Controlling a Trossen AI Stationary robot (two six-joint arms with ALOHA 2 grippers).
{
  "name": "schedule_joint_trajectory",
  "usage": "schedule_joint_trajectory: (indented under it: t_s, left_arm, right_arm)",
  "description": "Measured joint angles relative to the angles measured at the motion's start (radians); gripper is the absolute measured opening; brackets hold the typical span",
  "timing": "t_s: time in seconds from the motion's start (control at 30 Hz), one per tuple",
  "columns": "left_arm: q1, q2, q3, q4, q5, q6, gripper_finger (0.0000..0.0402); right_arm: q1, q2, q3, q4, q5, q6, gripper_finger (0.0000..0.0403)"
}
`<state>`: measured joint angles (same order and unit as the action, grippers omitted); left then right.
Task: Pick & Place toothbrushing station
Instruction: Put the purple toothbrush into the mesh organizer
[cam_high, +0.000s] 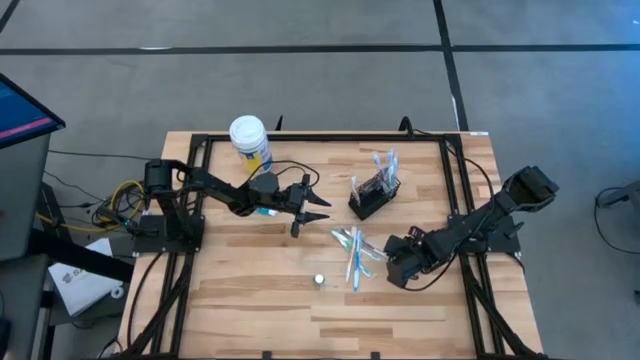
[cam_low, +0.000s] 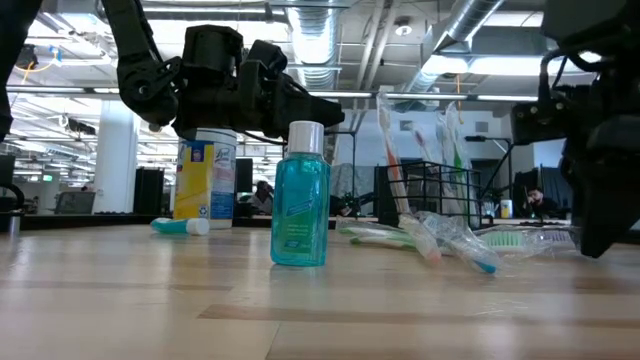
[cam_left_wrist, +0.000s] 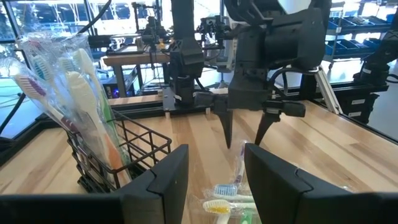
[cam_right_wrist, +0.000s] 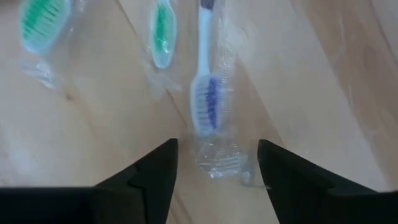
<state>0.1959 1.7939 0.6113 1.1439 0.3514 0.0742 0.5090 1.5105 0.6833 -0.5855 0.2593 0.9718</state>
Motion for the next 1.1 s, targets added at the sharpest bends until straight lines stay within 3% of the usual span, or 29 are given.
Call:
schedule_joint_trajectory:
  t_s: [0.3, 0.63, 0.87, 1.1]
  left_arm:
    - [0.002, 0.000, 0.000, -0.001, 0.000, 0.000, 0.0149]
    - [0.002, 0.000, 0.000, -0.004, 0.001, 0.000, 0.0149]
    - [0.002, 0.000, 0.000, -0.004, 0.001, 0.000, 0.0149]
    - [0.000, 0.000, 0.000, 0.000, 0.004, 0.000, 0.0149]
  right_arm:
    - [-0.001, 0.000, -0.002, 0.014, 0.001, -0.013, 0.0152]
    - [-0.001, 0.000, -0.002, 0.034, 0.001, -0.079, 0.0012]
    - [-0.005, 0.000, 0.024, 0.038, -0.010, -0.129, 0.0002]
    - [-0.030, 0.000, 0.123, -0.151, -0.027, -0.159, 0.0000]
